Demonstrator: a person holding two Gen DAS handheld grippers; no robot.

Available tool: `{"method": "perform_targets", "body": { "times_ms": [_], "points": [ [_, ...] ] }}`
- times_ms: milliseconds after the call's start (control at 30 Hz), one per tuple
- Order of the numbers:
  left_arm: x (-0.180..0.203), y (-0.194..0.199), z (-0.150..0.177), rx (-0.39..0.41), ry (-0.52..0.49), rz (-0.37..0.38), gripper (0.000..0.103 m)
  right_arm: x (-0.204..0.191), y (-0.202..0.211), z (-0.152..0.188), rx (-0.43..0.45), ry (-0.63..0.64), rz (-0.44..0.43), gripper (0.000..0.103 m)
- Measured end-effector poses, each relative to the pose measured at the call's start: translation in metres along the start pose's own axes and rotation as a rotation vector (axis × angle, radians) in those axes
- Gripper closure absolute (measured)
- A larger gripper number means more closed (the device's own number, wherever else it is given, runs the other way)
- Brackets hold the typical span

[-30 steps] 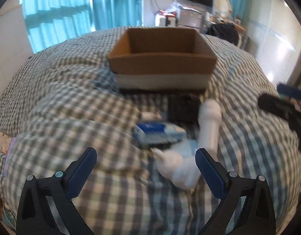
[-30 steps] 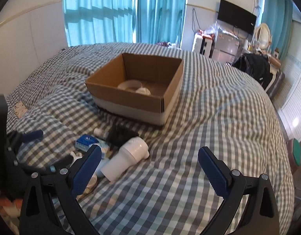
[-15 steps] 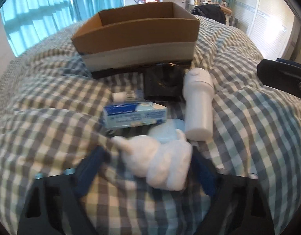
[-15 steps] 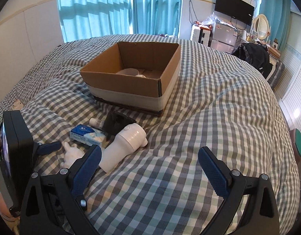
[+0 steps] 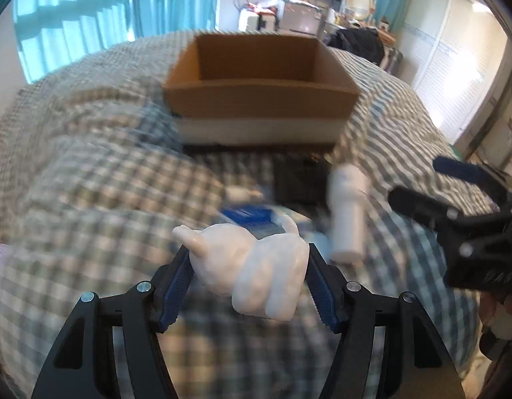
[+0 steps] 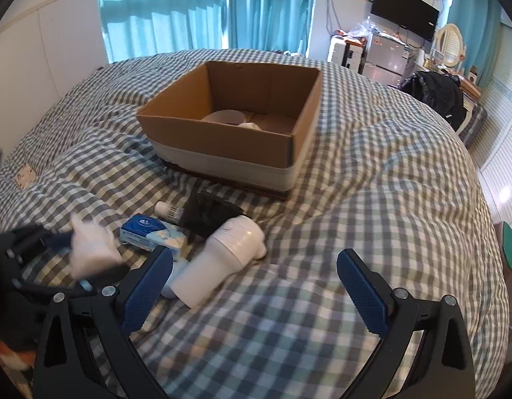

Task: Organize objects
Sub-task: 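Grasp the white figurines with the left gripper while the right gripper grasps the white bottle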

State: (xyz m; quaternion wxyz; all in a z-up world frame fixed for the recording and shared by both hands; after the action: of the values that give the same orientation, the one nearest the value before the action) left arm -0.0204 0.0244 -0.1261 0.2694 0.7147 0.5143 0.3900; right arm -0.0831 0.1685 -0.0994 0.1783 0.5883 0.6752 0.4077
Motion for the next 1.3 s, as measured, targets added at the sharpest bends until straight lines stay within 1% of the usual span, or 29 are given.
{"method": "perform_targets", "body": {
  "times_ms": [100, 200, 300, 467, 567, 667, 700, 733, 767, 900, 967, 1167, 1300],
  "points": [
    [-0.013, 0.008, -0.008, 0.02, -0.034, -0.054, 0.036, -0.014, -0.015, -0.003, -0.036, 0.015, -0.004, 0.003],
    [-0.027, 0.012, -0.016, 0.027, -0.022, -0.048, 0.036, -0.025, -0.03, -0.004, -0.073, 0.025, -0.029, 0.005],
    [-0.035, 0.011, -0.021, 0.036, -0.03, -0.048, 0.036, -0.035, -0.044, -0.005, -0.115, 0.03, -0.033, 0.007],
    [-0.04, 0.007, -0.025, 0.042, -0.037, -0.024, 0.036, -0.047, -0.065, -0.005, -0.181, 0.046, -0.001, 0.022],
    [-0.043, 0.003, -0.023, 0.041, -0.037, -0.003, 0.036, -0.05, -0.073, -0.005, -0.2, 0.051, 0.023, 0.023],
    [-0.046, 0.0, -0.019, 0.033, -0.024, 0.016, 0.036, -0.052, -0.082, -0.005, -0.241, 0.046, 0.047, 0.03],
    [-0.046, -0.001, -0.018, 0.031, -0.02, 0.022, 0.036, -0.052, -0.085, -0.005, -0.251, 0.043, 0.055, 0.034],
    [-0.047, -0.001, -0.017, 0.031, -0.019, 0.025, 0.036, -0.052, -0.087, -0.005, -0.257, 0.04, 0.068, 0.043],
    [-0.048, 0.0, -0.016, 0.032, -0.018, 0.029, 0.036, -0.053, -0.087, -0.005, -0.26, 0.039, 0.07, 0.046],
    [-0.05, 0.001, -0.014, 0.037, -0.009, 0.041, 0.036, -0.056, -0.077, -0.005, -0.224, 0.044, 0.076, 0.052],
    [-0.049, 0.002, -0.014, 0.04, -0.01, 0.044, 0.036, -0.059, -0.067, -0.006, -0.192, 0.05, 0.074, 0.052],
    [-0.046, 0.007, -0.011, 0.044, -0.012, 0.043, 0.036, -0.059, -0.032, -0.005, -0.119, 0.05, 0.027, 0.052],
    [-0.037, 0.012, -0.009, 0.043, -0.026, 0.032, 0.036, -0.058, -0.008, -0.007, -0.074, 0.044, 0.0, 0.052]
  ]
}}
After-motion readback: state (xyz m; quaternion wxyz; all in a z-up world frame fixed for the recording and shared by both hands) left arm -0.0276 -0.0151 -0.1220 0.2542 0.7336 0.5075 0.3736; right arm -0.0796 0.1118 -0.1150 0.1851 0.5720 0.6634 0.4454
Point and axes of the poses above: each gripper's, at about its wrist camera, not at the fingertips, and y roughly against the way its jaws point, x to its right, z to its underside, the point moved 1 cm from there along -y, roughly the way its jaws point, and after that the axes turned 15 degrees about z, right-handed, at the moved point
